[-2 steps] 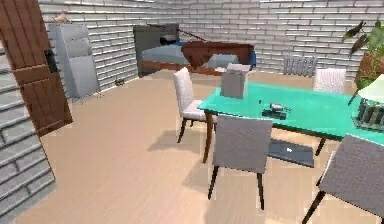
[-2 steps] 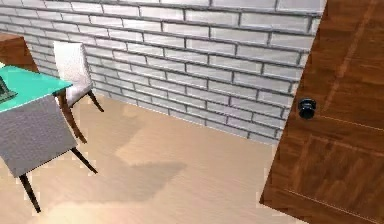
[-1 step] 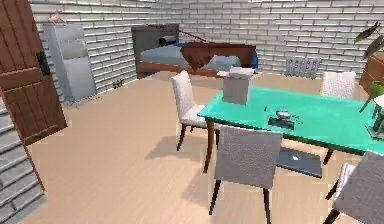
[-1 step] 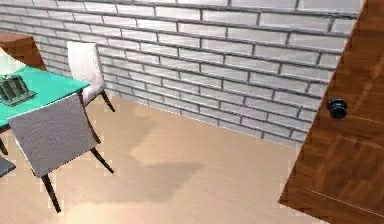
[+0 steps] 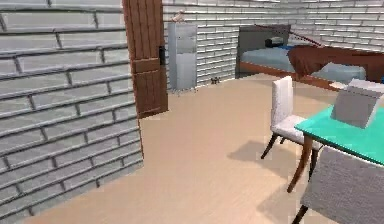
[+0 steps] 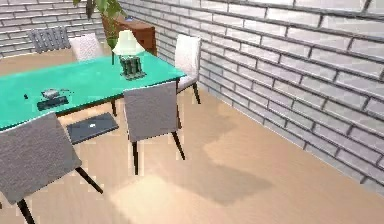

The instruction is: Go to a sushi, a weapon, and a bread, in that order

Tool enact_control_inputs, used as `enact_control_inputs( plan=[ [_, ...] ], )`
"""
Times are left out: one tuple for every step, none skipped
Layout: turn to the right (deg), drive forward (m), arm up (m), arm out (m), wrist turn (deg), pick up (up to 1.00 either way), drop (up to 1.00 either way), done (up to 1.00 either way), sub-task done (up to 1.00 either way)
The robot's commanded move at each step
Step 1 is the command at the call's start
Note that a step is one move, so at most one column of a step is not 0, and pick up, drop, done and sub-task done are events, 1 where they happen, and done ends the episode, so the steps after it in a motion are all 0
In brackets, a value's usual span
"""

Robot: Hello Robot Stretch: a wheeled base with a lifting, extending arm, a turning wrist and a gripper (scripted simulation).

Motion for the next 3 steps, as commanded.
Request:
enact_control_inputs(
  plan=[
    [0.0,0.30,0.00,0.00,0.0,0.00,0.00,0.00,0.00],
    [0.0,1.00,0.00,0.00,0.0,0.00,0.00,0.00,0.00],
    [3.0,0.00,0.00,0.00,0.0,0.00,0.00,0.00,0.00]
  ],
)
